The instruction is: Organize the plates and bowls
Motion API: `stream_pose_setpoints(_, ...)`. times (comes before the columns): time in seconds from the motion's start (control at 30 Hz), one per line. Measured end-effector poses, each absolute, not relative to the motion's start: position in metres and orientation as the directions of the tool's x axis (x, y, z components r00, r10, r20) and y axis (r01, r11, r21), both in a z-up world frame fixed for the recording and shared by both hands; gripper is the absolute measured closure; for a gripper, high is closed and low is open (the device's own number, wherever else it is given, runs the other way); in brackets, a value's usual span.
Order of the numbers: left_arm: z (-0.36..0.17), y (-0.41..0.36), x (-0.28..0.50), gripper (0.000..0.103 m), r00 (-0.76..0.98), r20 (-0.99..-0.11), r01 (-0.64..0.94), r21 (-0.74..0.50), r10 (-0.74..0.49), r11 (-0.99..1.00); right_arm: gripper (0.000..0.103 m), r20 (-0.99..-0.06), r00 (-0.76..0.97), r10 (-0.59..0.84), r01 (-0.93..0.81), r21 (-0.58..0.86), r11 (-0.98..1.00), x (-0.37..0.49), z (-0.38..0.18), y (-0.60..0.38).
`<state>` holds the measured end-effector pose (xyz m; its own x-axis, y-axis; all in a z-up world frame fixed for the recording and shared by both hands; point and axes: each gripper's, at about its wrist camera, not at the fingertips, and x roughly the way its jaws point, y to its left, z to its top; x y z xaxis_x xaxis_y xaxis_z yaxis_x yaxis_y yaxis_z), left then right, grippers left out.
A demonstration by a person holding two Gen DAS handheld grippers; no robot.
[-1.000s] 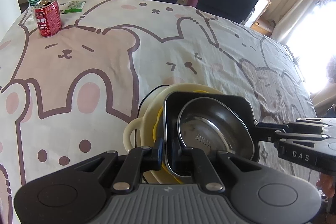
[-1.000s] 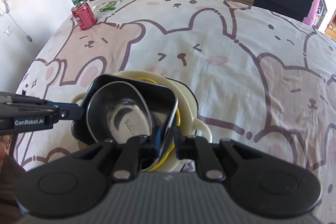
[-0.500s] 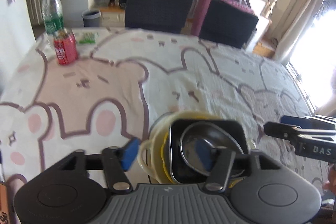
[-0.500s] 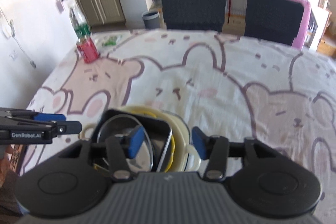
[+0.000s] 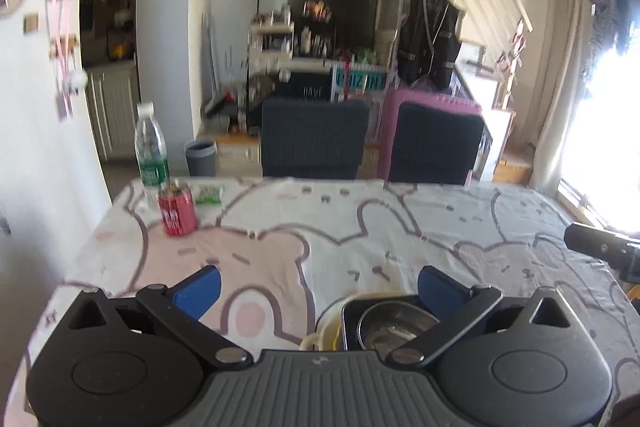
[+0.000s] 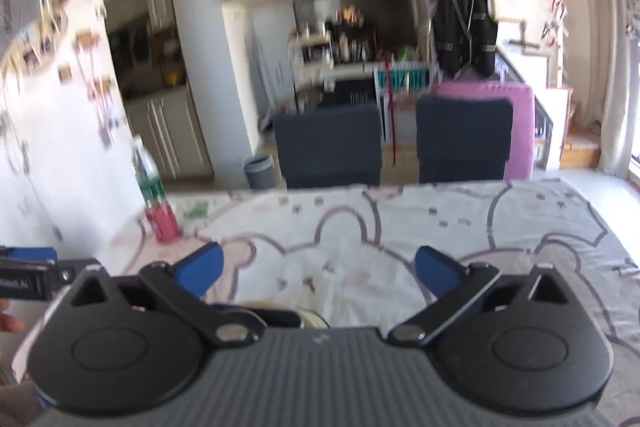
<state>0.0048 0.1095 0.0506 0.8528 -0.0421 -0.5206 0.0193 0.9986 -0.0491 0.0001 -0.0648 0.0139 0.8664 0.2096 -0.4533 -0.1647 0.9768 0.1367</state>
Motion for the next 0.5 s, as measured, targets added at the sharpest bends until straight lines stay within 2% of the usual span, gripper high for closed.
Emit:
stream_pose_setpoints(0.13, 0.050, 0.104, -0.023, 0.000, 0.886, -0.462, 0.032, -0.024, -0.040, 0.999, 0.000, -0.407, 0.898, 0.165, -0.119, 0.135, 0.984, -0.029, 0.010, -0.066)
stream_pose_setpoints(0.3, 0.032, 0.092, -0.054, 0.000, 0.903, -0.428, -0.006, 0.066, 0.034, 0.998, 0.000, -0.368, 0.922, 0.117, -0.092, 0.084, 0.992, -0.067, -0.003, -0.059)
stream_pose_setpoints(0.5, 0.017, 0.089, -0.078, 0.000, 0.900, -0.433, 0.002, 0.100, 0.042, 0.995, 0.000, -0.373, 0.926, 0.065, -0.056, 0.034, 0.998, -0.098, -0.027, -0.052)
